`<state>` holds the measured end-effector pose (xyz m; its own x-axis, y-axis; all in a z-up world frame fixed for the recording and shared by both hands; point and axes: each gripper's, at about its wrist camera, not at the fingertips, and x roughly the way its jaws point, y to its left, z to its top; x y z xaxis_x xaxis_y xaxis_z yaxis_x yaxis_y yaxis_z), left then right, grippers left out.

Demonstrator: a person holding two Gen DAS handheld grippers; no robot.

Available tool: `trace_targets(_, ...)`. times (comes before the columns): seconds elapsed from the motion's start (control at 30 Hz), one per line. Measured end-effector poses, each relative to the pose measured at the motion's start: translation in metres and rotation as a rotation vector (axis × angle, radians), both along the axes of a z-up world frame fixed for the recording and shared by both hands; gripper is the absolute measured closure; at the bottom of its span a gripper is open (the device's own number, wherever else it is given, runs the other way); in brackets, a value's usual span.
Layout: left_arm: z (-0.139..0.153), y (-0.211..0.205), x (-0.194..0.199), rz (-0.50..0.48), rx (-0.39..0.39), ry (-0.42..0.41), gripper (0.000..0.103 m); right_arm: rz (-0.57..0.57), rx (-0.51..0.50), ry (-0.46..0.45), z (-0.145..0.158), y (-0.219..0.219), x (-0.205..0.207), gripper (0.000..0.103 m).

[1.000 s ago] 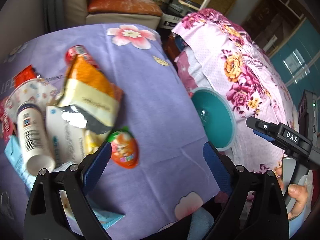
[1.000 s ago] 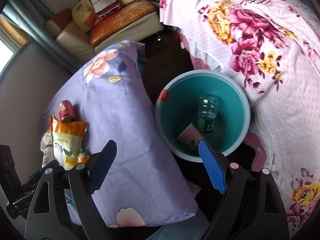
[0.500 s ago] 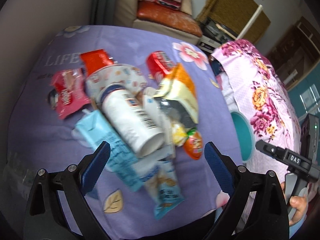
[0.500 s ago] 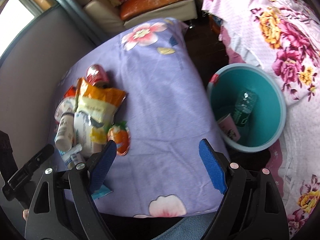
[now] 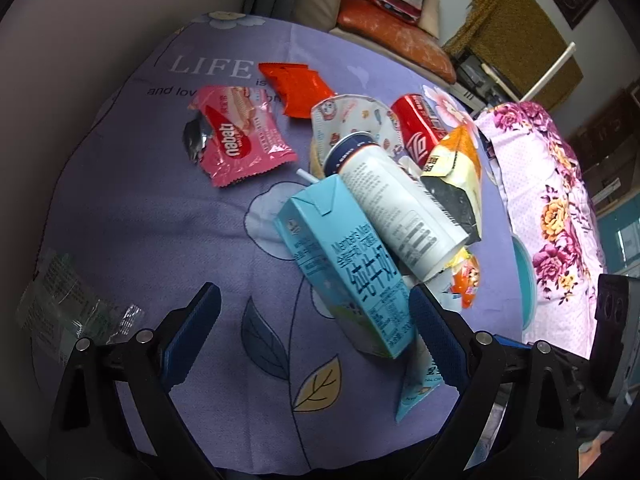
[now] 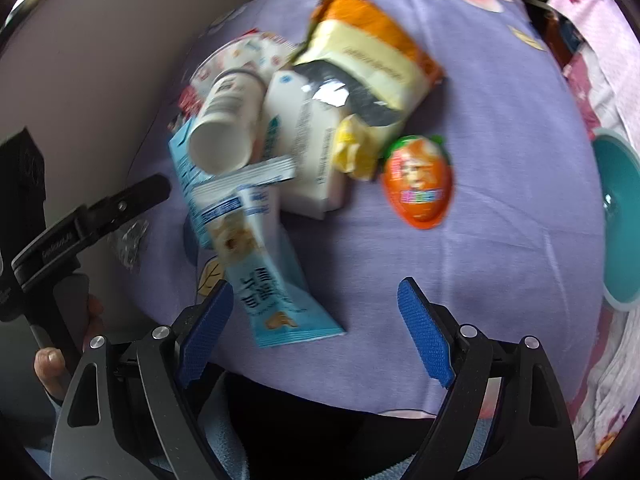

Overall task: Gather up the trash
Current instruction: 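Move both grippers back over the trash pile, then grasp the blue snack wrapper with the right gripper while the left gripper grasps the blue milk carton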

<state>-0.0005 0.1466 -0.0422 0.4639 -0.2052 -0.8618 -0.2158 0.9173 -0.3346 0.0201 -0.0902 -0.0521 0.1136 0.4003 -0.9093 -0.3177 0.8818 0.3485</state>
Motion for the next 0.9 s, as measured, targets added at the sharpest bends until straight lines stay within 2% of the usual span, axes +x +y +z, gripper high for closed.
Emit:
trace_targets(0.3,-0.005,0.006,0.0,0.012,-0.012,0.012,0.008,0.079,-0.055,-0.06,-0.012,0.035,-0.011,0.023)
trace_targets(0.33,-0.005,0.004,0.0,0.008,-0.014,0.013,0.008,0.08,-0.056,-0.065,-0.013,0.035,-0.011,0.027)
trace_targets(0.4,-0.006,0.0,0.003,-0.003,-0.013,0.014,0.008,0.085,-0.06,-0.077,-0.014,0.035,-0.012,0.041)
trace_targets(0.43,-0.006,-0.003,0.005,-0.01,-0.012,0.015,0.008,0.088,-0.057,-0.076,-0.015,0.033,-0.012,0.055)
trace_targets(0.47,-0.006,-0.007,0.006,-0.019,-0.01,0.017,0.008,0.093,-0.05,-0.074,-0.016,0.032,-0.012,0.076)
trace_targets(0.5,-0.007,-0.011,0.008,-0.025,-0.008,0.018,0.008,0.096,-0.049,-0.073,-0.015,0.029,-0.012,0.081)
trace_targets(0.7,-0.01,-0.028,0.016,-0.037,0.007,0.032,0.008,0.059,-0.045,-0.103,-0.006,0.006,-0.012,0.083)
trace_targets(0.9,-0.021,-0.032,0.02,-0.017,0.042,0.064,0.008,-0.008,-0.024,-0.088,-0.005,-0.02,-0.008,0.083)
